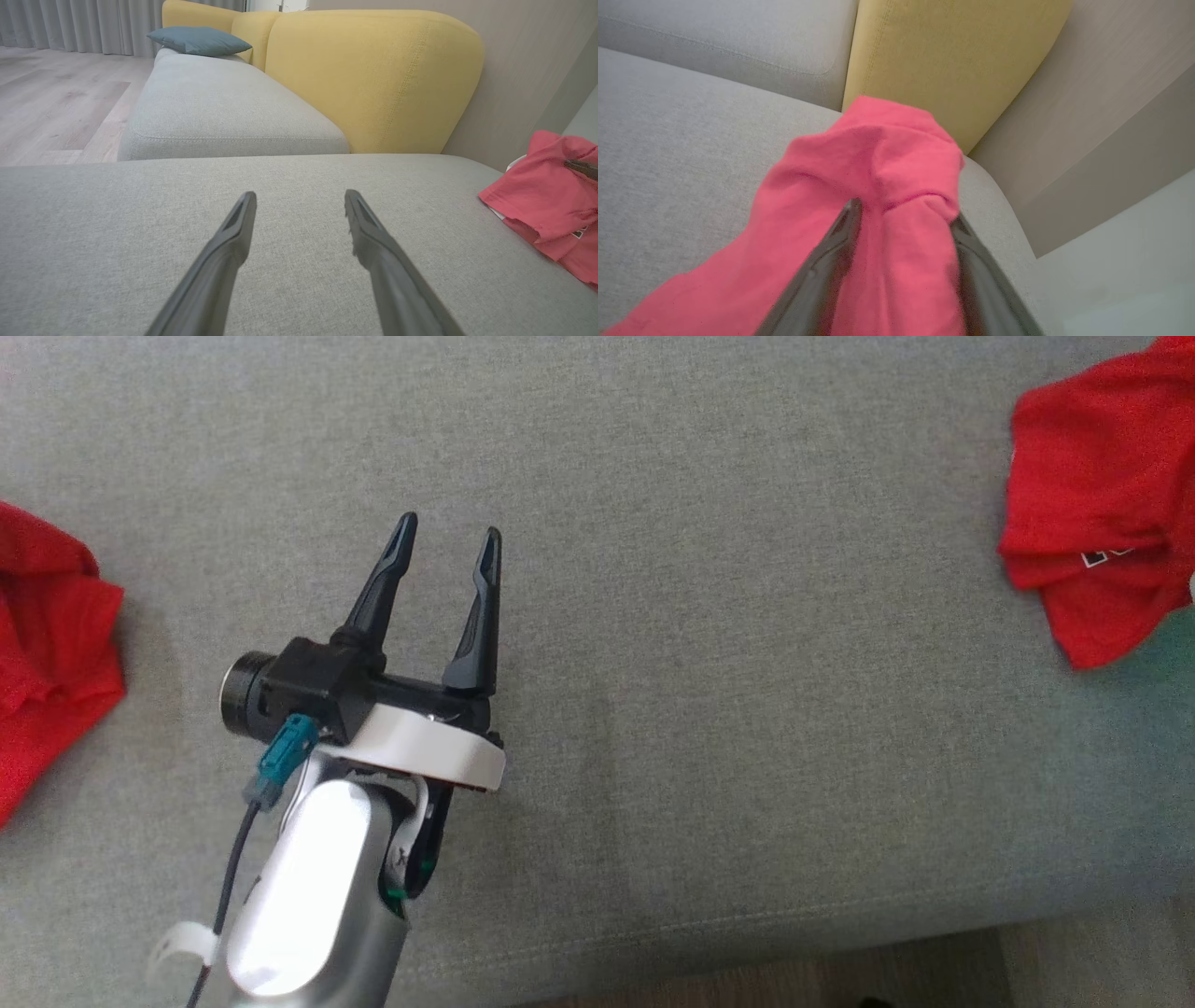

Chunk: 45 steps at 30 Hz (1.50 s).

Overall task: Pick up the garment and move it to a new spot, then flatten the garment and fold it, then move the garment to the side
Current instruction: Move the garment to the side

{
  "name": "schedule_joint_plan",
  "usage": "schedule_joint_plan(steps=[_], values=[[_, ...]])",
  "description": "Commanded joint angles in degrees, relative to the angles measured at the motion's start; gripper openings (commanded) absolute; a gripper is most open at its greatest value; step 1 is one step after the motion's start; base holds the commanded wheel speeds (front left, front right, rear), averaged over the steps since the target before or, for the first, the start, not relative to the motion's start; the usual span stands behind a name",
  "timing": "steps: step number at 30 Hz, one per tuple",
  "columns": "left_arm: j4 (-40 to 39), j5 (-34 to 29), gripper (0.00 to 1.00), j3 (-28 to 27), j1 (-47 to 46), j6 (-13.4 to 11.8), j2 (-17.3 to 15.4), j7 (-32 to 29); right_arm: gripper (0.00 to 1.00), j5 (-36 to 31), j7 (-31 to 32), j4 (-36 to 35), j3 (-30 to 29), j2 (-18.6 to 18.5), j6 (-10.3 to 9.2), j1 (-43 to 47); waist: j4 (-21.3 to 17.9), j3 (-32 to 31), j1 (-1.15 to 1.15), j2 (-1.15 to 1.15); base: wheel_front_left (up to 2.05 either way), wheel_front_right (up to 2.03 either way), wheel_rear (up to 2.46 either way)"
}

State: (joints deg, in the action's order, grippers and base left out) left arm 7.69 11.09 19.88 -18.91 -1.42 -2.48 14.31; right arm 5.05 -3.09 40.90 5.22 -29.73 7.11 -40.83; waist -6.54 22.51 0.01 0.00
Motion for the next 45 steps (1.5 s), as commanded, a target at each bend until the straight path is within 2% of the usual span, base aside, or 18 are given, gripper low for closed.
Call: schedule_joint_plan(steps=[1,7,16,25,31,35,45], values=[[-1.6,-0.5,1.00,-1.7,-0.9,0.1,-0.4,0.7,1.00,0.6,-0.9,-1.6,0.2,-0.8,0.37,-0.5,0.1,-0.6,-0.01,0.00,0.00,0.00,0.00],[-1.1,0.2,1.00,-1.9,0.2,-0.4,-0.4,0.7,1.00,0.7,-1.6,-4.7,-1.4,1.7,0.37,-0.3,0.5,-3.6,-0.01,0.00,0.00,0.00,0.00],[-1.4,1.7,1.00,-2.0,3.0,-1.7,-0.4,0.7,1.00,0.9,-1.3,-14.7,1.9,10.4,0.37,3.6,1.7,-10.8,-0.01,0.00,0.00,0.00,0.00],[-2.0,2.0,1.00,-4.5,7.1,-2.9,-0.4,0.7,1.00,2.6,-2.0,-20.4,3.2,19.9,0.37,13.6,3.8,-17.2,-0.01,0.00,0.00,0.00,0.00],[-2.1,0.9,1.00,-6.4,10.6,-2.3,-0.4,0.7,1.00,1.9,-4.8,-22.4,1.3,25.7,0.37,22.7,5.2,-20.8,-0.01,0.00,0.00,0.00,0.00],[-1.9,0.8,1.00,-6.8,12.9,-1.8,-0.4,0.7,1.00,2.7,-7.0,-22.9,-0.2,26.7,0.37,27.5,5.8,-22.4,-0.01,0.00,0.00,0.00,0.00],[-2.7,1.2,1.00,-6.5,15.6,-1.6,-0.4,0.7,1.00,6.5,-10.7,-24.0,1.8,26.8,0.37,33.4,6.1,-23.3,-0.01,0.00,0.00,0.00,0.00]])
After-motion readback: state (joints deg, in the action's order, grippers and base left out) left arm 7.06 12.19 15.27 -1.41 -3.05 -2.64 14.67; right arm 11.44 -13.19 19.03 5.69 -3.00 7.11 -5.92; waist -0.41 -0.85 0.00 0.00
